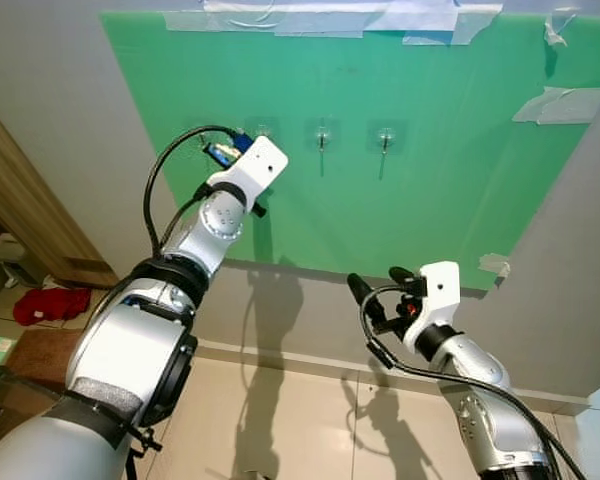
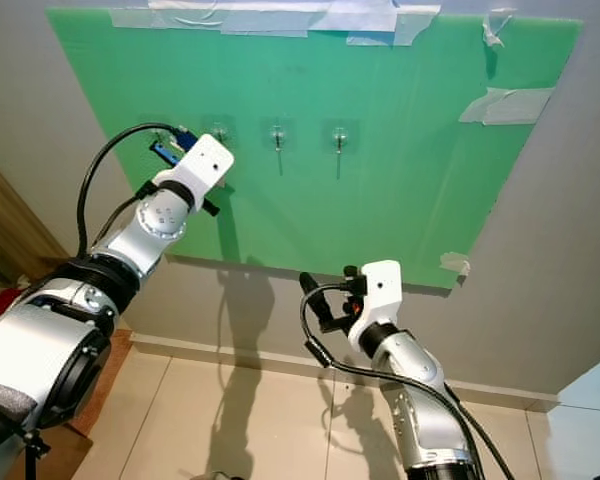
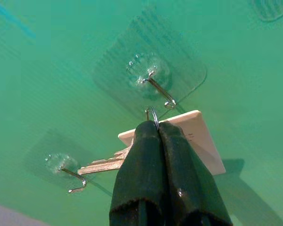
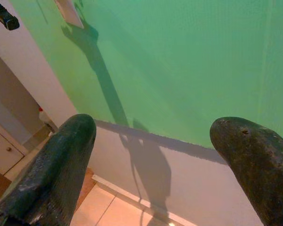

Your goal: Hang keys on a hook

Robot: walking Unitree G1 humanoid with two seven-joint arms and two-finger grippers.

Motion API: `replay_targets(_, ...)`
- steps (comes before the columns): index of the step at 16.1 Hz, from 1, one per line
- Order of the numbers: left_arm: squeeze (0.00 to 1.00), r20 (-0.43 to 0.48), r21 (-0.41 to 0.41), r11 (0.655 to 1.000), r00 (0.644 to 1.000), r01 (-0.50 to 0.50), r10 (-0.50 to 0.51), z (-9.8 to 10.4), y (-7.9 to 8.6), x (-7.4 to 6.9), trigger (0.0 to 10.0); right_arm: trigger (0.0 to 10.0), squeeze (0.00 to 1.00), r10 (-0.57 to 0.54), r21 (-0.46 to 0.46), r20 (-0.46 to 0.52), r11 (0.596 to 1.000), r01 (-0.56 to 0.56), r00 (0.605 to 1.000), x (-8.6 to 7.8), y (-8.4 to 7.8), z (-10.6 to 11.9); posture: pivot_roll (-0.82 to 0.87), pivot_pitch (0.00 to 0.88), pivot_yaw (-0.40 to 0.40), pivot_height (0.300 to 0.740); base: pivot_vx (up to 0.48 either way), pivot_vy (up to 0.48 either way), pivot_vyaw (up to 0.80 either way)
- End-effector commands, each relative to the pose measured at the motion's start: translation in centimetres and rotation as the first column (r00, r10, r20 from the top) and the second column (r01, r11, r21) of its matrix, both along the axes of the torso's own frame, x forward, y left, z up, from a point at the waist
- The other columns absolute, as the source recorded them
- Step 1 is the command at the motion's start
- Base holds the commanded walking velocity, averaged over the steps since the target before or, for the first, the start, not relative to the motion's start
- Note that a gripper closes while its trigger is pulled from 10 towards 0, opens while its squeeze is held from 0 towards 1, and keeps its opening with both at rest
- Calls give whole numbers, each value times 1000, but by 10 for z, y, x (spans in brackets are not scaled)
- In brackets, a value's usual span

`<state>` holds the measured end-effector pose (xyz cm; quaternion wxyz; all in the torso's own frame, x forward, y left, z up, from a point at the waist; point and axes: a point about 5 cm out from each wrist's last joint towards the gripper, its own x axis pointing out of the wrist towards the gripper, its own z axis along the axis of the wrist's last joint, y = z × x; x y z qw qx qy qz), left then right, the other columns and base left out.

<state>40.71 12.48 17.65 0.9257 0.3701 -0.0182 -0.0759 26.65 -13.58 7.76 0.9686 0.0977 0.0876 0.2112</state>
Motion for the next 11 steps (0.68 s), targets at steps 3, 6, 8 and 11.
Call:
replay_targets(3, 0, 1, 25, 1000, 1000, 1, -1, 7, 1, 3, 0, 10000, 0, 4, 10, 9, 1000, -4, 1000, 0, 3, 4, -86, 0, 137, 740, 0, 0, 0)
replay_targets(6, 0, -9, 42, 999, 1000, -5, 5, 5, 2, 3, 0, 10000, 0, -3, 13, 8, 1000, 3, 1000, -4, 2, 4, -90, 0, 144, 740, 0, 0, 0)
replay_targets(8, 0, -8, 44, 999, 1000, -12, 12, 7, 4, 4, 0, 10000, 0, 1, 13, -2, 1000, -1, 1000, -17, -4, 2, -91, 0, 145, 740, 0, 0, 0)
replay_targets(11, 0, -7, 47, 999, 1000, -13, 14, 8, 4, 4, 0, 10000, 0, 13, 9, -22, 1000, -13, 1000, -31, -8, -3, -103, 0, 152, 740, 0, 0, 0)
